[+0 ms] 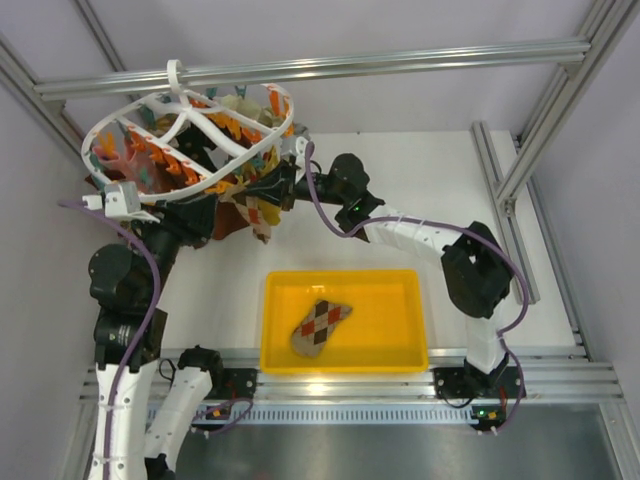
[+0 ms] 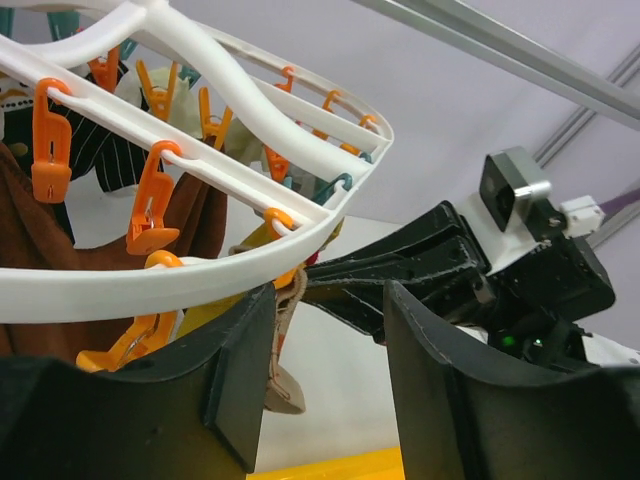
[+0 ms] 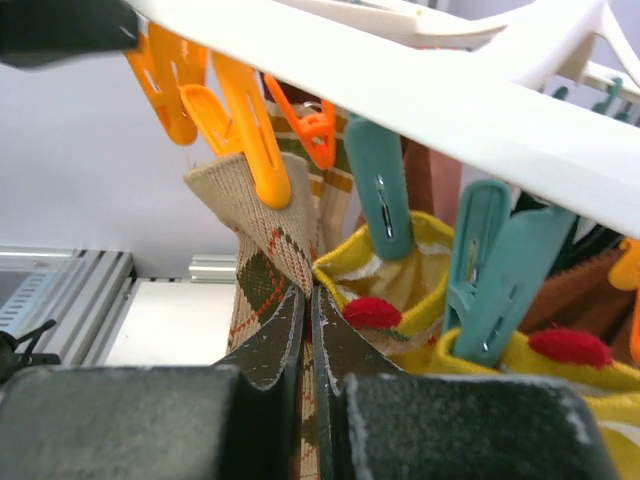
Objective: Clip the socks to the hanger
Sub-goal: Clamp the sock onto the hanger.
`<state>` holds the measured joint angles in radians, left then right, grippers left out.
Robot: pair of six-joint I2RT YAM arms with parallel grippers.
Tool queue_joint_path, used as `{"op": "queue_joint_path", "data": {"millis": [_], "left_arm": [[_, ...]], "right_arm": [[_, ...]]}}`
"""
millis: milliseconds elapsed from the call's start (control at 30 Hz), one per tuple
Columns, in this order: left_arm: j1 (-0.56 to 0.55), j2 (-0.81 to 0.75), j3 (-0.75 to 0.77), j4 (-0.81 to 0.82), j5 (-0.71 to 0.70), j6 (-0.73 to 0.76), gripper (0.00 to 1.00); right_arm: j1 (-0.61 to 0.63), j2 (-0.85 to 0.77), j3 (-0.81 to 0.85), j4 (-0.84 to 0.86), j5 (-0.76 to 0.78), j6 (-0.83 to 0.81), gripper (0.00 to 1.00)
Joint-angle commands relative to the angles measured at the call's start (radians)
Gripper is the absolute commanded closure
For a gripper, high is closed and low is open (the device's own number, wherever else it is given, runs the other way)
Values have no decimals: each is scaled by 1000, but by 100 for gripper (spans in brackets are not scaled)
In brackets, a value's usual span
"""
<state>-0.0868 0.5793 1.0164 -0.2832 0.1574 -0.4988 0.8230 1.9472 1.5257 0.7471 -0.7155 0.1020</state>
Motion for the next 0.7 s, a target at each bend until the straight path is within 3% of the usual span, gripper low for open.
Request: {"op": "queue_joint_path", "data": {"millis": [0, 133, 300, 667], "left_arm": [[-1, -28, 69, -5, -17, 22, 48], [34, -73, 88, -100, -102, 52, 48], [50, -87, 117, -197, -110, 72, 51], [48, -32, 53, -139, -53, 28, 53]], "right_arm": [[-31, -65, 7, -27, 13, -1, 100], [-53, -76, 2, -74, 14, -21, 100], [-64, -96, -9, -118, 7, -45, 100], [-67, -114, -18, -149, -38, -61, 100]]}}
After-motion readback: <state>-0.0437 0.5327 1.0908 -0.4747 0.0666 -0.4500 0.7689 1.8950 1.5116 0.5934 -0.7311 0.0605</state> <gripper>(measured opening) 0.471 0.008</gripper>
